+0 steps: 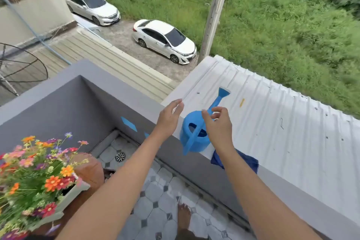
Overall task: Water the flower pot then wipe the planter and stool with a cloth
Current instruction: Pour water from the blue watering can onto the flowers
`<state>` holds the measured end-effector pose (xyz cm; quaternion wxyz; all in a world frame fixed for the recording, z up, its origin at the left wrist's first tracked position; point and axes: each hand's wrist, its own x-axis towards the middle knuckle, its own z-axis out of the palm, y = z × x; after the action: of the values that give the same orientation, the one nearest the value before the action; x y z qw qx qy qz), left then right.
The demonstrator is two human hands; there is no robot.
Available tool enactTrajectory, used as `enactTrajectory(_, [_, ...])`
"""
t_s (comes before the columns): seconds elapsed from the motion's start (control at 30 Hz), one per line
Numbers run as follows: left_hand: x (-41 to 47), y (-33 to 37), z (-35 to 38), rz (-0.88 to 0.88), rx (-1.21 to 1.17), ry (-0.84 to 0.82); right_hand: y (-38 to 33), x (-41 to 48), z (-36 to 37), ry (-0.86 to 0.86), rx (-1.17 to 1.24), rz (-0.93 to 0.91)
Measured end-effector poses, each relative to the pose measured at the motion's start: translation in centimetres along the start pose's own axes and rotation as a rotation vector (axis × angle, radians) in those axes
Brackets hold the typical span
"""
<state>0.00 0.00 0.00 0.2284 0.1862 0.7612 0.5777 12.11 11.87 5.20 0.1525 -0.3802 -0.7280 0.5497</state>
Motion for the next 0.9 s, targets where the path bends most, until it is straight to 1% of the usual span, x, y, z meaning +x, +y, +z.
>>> enactTrajectory(0.07, [1.6, -0.9, 1.4, -0.076, -0.002, -0.008, 1.2, 0.7, 0.0, 0.005, -0.028, 0.130])
enactTrajectory(0.1, [2.3, -1.7, 2.2, -0.110, 0.012, -0.025, 2.3, 1.0, 0.1, -0.029, -0.056, 0.164])
enactTrajectory(0.2, [3.1, -3.7, 3.9, -0.195, 0.002, -0.098, 3.8, 1.8, 0.9, -0.134, -0.046, 0.222])
enactTrajectory(0.27, [3.4, -4.6, 4.7, -0.222, -0.026, -0.113, 3.5, 2.6, 1.4, -0.151, -0.014, 0.247])
enactTrajectory(0.33, [3.5, -5.3, 5.3, -0.250, -0.083, -0.082, 3.6, 3.2, 1.7, -0.162, 0.007, 0.258])
enactTrajectory(0.5, [2.5, -5.3, 5.8, -0.232, -0.101, -0.021, 3.8, 3.8, 1.4, -0.225, 0.015, 0.232])
enactTrajectory(0.67, [0.2, -5.1, 5.1, -0.207, -0.090, 0.087, 2.9, 3.4, 1.8, -0.304, -0.020, 0.187])
enactTrajectory(0.9, [-6.1, -5.3, 1.7, -0.149, -0.039, 0.202, 1.2, -1.5, 3.9, -0.424, -0.060, 0.050])
